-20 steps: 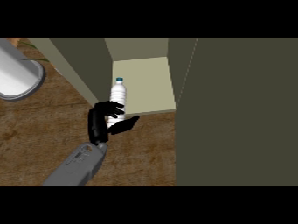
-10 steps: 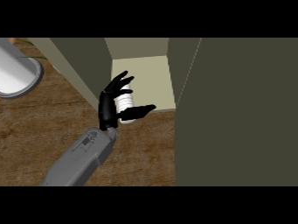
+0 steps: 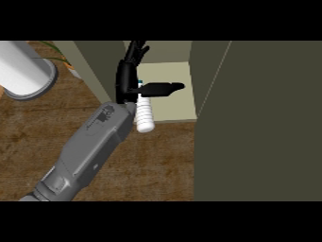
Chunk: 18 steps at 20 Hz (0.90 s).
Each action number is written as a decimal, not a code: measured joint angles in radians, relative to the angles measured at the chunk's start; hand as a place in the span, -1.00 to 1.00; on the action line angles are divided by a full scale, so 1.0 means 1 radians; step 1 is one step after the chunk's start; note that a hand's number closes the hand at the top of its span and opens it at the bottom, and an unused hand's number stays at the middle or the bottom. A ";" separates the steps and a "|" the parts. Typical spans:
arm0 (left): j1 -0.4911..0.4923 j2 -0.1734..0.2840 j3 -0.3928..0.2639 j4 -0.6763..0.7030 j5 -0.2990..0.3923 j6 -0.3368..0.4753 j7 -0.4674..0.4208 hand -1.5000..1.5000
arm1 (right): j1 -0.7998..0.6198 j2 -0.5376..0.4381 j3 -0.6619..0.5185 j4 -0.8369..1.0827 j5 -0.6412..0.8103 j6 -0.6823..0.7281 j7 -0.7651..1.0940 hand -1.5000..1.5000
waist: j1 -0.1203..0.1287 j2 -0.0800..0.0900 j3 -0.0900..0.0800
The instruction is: Pick up the bottled water, place it into the cabinet and close the cabinet
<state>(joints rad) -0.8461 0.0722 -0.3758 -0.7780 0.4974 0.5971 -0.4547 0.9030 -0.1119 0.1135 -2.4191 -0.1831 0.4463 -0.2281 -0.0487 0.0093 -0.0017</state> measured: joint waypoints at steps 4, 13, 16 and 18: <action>-0.002 -0.037 0.020 0.004 0.001 -0.037 -0.025 -1.00 | 0.003 -0.004 -0.024 0.000 -0.005 0.003 0.007 -1.00 | 0.019 -0.005 0.001; 0.182 -0.055 -0.052 -0.211 0.042 -0.169 -0.035 -1.00 | 0.022 0.033 0.037 -0.007 0.000 -0.024 0.027 -1.00 | 0.041 -0.012 0.001; 0.241 -0.063 -0.070 -0.279 0.044 -0.209 -0.045 -1.00 | 0.024 0.035 0.057 -0.010 0.005 -0.031 0.034 -1.00 | 0.043 -0.013 0.001; 0.292 -0.057 -0.085 -0.328 0.042 -0.239 -0.053 -1.00 | 0.018 0.034 0.055 -0.012 0.008 -0.039 0.037 -1.00 | 0.045 -0.013 0.001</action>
<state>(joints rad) -0.5539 0.0155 -0.4612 -1.1064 0.5391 0.3584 -0.5081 0.9209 -0.0781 0.1684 -2.4310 -0.1753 0.4078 -0.1906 -0.0037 -0.0036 -0.0008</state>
